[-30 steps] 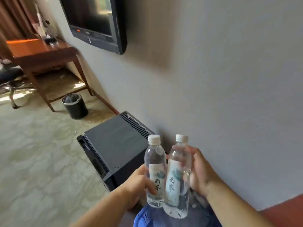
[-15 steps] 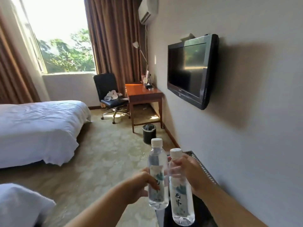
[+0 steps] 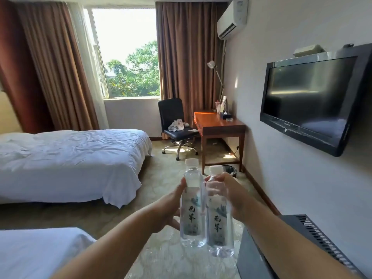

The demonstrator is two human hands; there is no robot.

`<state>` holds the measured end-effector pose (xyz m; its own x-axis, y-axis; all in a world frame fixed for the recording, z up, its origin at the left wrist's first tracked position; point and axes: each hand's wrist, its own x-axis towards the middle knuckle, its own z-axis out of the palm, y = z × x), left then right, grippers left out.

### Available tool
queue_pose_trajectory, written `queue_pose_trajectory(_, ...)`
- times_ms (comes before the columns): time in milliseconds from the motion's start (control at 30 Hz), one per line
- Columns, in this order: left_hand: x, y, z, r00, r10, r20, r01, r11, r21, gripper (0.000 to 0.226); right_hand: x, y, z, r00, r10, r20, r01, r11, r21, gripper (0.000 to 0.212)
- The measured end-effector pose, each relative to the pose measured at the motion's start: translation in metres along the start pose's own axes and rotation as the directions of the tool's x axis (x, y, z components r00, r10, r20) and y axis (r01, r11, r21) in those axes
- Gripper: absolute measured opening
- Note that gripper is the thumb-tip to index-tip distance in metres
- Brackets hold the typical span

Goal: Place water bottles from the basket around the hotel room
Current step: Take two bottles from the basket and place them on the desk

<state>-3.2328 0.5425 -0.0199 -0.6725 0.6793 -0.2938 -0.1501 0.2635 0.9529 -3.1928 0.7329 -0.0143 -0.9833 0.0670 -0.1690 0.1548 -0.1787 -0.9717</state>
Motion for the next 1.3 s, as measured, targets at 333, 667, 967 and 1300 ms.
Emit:
queue_pose_trajectory(333, 0.068, 0.014, -0.137, 0.981, 0.102, -0.164, -0.119, 0.988, -0.1, 0.044, 0.141, -0.012, 0.057, 0.999, -0.016, -0.044, 0.016, 1.0, -0.017, 0.032)
queue_pose_trajectory(667, 0.262, 0.058, -0.207, 0.967, 0.136, -0.214, -0.108, 0.985, 0.138, 0.033, 0.328, -0.031, -0.007, 0.994, -0.046, -0.1, 0.052, 0.997, 0.062, 0.027)
queue_pose_trajectory(967, 0.464, 0.151, -0.273, 0.974, 0.154, -0.164, -0.134, 0.983, 0.125, 0.024, 0.509, -0.11, -0.092, 0.967, -0.155, -0.201, 0.155, 0.988, -0.019, 0.014)
queue_pose_trajectory(1300, 0.613, 0.19, -0.34, 0.972, 0.179, -0.15, -0.176, 0.984, 0.036, 0.033, 0.66, -0.147, -0.135, 0.927, -0.241, -0.287, 0.218, 0.97, -0.108, 0.015)
